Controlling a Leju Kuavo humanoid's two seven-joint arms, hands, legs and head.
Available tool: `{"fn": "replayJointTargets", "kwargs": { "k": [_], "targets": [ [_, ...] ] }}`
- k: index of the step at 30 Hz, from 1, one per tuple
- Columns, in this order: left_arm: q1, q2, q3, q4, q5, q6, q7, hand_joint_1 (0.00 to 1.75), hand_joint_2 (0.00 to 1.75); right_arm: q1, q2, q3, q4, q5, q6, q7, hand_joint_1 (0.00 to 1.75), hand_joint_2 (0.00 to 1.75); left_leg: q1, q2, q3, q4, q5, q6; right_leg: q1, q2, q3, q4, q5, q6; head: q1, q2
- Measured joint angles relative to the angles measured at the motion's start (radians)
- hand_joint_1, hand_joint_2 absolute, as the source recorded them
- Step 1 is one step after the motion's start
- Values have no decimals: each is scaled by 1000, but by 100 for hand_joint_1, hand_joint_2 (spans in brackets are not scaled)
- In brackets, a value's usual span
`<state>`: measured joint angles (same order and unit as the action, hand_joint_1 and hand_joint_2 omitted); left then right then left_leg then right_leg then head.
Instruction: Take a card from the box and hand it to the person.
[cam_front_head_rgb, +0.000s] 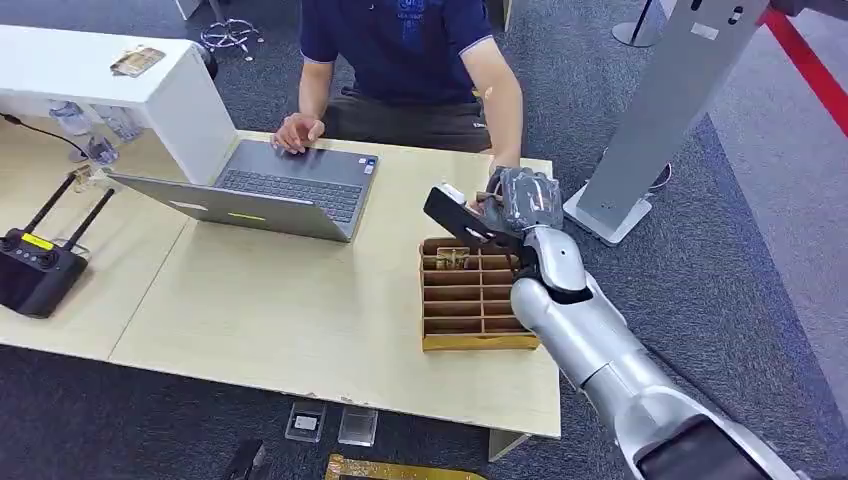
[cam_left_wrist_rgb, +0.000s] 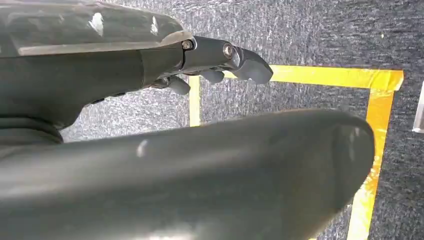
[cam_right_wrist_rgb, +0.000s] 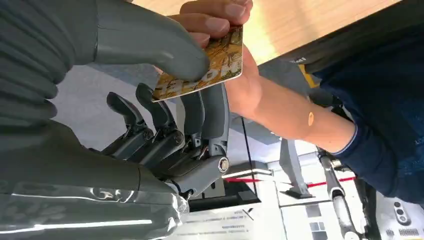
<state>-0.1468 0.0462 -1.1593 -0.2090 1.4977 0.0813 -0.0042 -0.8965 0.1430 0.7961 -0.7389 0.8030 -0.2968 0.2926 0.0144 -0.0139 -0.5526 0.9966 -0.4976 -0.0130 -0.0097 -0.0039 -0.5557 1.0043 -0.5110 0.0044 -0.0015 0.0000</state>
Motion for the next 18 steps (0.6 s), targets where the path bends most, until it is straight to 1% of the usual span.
{"fn": "replayJointTargets", "kwargs": {
  "k": [2, 4, 6, 12, 18],
  "targets": [
    [0, 0, -3, 0, 3, 2, 0, 0, 0, -1, 3, 1, 10, 0, -18, -14, 157, 175, 0, 0, 0, 0, 0, 0, 0, 0, 0, 0, 0, 0, 0, 0],
    [6, 1, -4, 0, 14, 2, -3, 0, 0, -1, 7, 2, 18, 0, -80, -50, 157, 175, 0, 0, 0, 0, 0, 0, 0, 0, 0, 0, 0, 0, 2, 0],
    [15, 2, -4, 0, 16, 2, -9, 0, 0, -3, 11, 2, 20, 2, -105, -51, 157, 175, 0, 1, 1, 0, 0, 0, 0, 1, 0, 0, 0, 0, 0, 0],
    [24, 5, -5, 0, 19, 3, -14, 0, 0, -3, 9, 2, 6, 4, -102, -26, 157, 175, 0, 1, 1, 0, 0, 0, 0, 1, 0, 0, 0, 0, 0, 0],
    [24, 5, -6, 0, 19, 3, -14, 0, 0, -1, 4, 2, 1, 4, -91, -20, 157, 175, 0, 1, 1, 0, 0, 0, 0, 1, 0, 0, 0, 0, 1, 0]
  ]
}}
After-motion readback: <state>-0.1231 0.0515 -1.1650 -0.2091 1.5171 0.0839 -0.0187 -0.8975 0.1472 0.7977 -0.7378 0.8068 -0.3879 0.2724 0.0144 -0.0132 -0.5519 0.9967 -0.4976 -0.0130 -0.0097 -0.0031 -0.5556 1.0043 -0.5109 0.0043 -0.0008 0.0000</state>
